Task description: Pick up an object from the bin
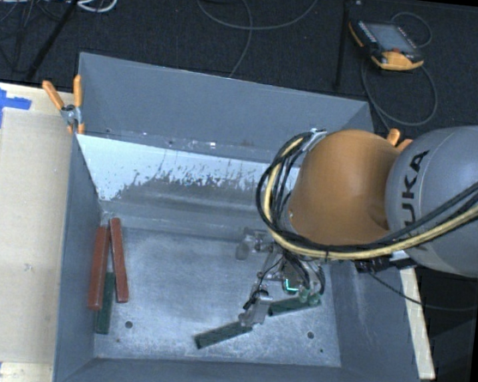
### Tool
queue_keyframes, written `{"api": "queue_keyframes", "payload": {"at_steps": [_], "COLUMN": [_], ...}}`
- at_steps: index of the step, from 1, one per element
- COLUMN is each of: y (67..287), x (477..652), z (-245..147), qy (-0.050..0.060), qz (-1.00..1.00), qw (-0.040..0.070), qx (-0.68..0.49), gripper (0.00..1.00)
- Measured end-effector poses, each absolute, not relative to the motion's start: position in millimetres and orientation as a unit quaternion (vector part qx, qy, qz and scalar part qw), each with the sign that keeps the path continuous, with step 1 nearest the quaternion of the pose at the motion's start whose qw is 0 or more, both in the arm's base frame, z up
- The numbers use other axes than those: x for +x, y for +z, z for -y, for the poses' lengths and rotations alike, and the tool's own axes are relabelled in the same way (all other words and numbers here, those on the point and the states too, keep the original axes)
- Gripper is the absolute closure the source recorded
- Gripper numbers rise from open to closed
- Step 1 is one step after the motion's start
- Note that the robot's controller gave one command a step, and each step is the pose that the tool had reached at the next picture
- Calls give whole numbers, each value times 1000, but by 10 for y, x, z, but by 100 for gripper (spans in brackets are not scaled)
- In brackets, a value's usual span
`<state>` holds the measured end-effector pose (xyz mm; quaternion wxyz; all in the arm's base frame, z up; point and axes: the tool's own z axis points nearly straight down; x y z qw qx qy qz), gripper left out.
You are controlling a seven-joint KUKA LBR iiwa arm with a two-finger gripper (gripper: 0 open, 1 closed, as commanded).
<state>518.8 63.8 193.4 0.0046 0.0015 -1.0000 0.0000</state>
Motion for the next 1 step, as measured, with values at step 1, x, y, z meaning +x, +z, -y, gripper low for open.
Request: {"api": "queue_keyframes", "payload": {"at_steps": [1], "y": [747], "x": [4770], "z": [-659], "qy": [-1], "qz": [995], "qw": [-11], "qx": [99], "gripper": [0]}}
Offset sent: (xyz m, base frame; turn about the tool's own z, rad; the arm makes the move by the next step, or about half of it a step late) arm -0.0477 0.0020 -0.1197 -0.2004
